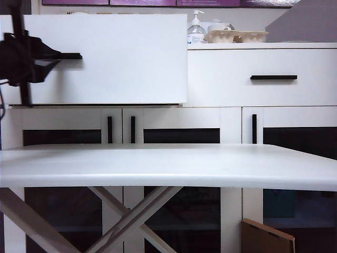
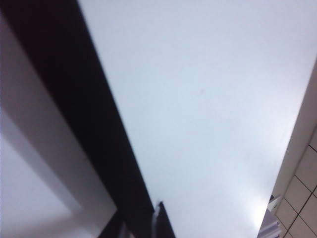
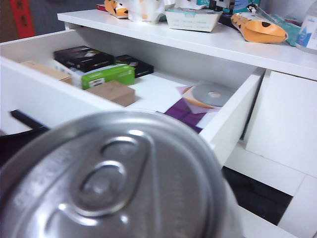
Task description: Pick up a can of beer from the white table, open the left drawer, place the beer inside the drawer, and finally close the drawer.
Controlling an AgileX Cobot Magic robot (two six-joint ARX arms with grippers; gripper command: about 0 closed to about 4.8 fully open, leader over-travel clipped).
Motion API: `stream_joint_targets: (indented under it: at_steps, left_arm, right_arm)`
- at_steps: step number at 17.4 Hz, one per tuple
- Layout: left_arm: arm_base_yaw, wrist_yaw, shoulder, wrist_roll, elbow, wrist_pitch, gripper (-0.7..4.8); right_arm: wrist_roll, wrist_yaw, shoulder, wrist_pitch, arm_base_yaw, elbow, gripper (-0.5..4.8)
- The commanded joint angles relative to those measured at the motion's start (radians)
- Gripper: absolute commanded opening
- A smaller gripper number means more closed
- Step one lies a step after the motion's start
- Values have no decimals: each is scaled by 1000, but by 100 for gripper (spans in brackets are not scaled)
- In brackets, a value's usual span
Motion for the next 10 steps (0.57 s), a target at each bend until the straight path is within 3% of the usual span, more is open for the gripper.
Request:
stream_joint_targets:
  at_steps: [1,6,10]
  left_arm:
    - [4,-7,-80,45,-112,11,-6]
    - [4,-9,-210,45,-252,11,-6]
    - [5,17,-233,31,-259,11,-2]
  right_arm:
    - [-3,1,-21,61,0,14,40]
    - [-3,2,-34,60,0,13,40]
    - [-2,1,-37,60,1,13,40]
